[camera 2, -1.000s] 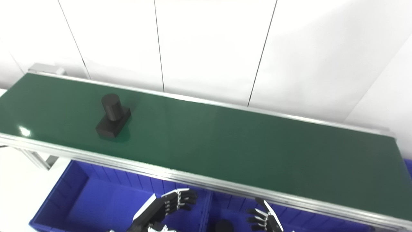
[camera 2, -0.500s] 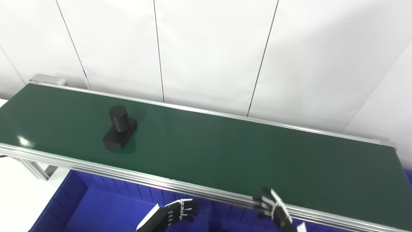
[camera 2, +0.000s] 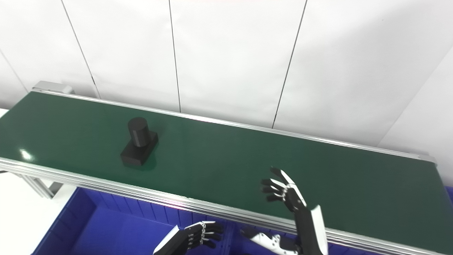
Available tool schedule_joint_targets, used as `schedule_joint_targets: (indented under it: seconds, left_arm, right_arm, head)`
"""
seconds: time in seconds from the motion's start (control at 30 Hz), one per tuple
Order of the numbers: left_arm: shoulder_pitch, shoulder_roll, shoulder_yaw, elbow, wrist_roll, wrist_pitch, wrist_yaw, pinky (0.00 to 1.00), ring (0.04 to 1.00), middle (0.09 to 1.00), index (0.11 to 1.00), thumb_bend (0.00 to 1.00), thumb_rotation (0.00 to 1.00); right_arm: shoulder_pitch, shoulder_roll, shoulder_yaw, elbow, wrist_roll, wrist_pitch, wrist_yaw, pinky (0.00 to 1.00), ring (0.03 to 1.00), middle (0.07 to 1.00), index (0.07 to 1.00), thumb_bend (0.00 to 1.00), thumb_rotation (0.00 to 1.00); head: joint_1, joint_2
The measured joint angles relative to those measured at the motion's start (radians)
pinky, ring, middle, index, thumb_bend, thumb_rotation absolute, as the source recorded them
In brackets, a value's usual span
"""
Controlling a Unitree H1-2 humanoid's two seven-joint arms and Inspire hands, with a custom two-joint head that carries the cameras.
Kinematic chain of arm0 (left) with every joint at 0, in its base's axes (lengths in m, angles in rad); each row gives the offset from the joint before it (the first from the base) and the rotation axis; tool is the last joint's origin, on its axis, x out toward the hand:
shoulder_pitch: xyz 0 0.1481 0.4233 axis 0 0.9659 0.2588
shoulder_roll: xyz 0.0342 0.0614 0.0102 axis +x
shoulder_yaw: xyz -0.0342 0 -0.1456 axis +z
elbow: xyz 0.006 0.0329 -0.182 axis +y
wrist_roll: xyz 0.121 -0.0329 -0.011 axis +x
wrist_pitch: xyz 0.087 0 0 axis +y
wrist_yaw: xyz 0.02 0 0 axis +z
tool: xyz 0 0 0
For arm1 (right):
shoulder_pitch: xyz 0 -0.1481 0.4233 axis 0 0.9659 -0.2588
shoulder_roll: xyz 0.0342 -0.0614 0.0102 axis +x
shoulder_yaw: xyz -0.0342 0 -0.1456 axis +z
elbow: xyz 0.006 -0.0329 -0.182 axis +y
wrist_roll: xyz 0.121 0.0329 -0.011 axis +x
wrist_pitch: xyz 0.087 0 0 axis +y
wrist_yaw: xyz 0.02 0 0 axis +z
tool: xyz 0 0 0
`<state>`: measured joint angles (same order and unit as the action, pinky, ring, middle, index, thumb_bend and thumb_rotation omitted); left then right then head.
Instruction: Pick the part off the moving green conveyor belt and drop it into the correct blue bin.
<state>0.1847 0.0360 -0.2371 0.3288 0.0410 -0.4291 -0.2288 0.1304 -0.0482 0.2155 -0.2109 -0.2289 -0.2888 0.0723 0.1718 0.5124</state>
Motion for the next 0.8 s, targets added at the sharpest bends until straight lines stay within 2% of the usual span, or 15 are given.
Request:
schedule_joint_targets:
  seconds: [0.17,0.4,0.57,0.67,0.8]
  left_arm:
    - [-0.005,0.001,0.0,0.005,0.0,0.0,0.001,0.71,0.753,0.797,0.781,0.9,0.28]
    - [-0.007,0.0,-0.003,0.008,0.005,0.0,0.019,0.69,0.746,0.792,0.779,0.89,0.27]
    - [-0.011,0.001,-0.013,0.011,0.006,0.0,0.029,0.69,0.75,0.794,0.781,0.89,0.27]
    - [-0.014,0.001,-0.016,0.014,0.007,0.0,0.037,0.69,0.75,0.793,0.782,0.89,0.26]
    - [-0.024,0.005,-0.023,0.015,0.016,0.0,0.042,0.68,0.747,0.795,0.78,0.88,0.26]
  right_arm:
    - [-0.057,0.004,0.004,0.002,-0.052,0.025,0.004,0.62,0.714,0.772,0.886,0.71,0.39]
    - [-0.148,0.01,0.008,0.02,-0.072,0.084,0.016,0.62,0.726,0.782,0.885,0.72,0.43]
    - [-0.22,0.018,0.016,0.046,-0.09,0.133,0.029,0.64,0.733,0.782,0.883,0.72,0.39]
    - [-0.25,0.033,0.019,0.052,-0.095,0.181,0.036,0.62,0.714,0.776,0.877,0.71,0.36]
    - [-0.305,0.037,0.025,0.104,-0.111,0.205,0.04,0.61,0.709,0.778,0.876,0.7,0.35]
  head:
    - [-0.002,-0.003]
    - [0.0,-0.006]
    - [0.003,-0.006]
    - [0.002,-0.008]
    - [0.0,-0.005]
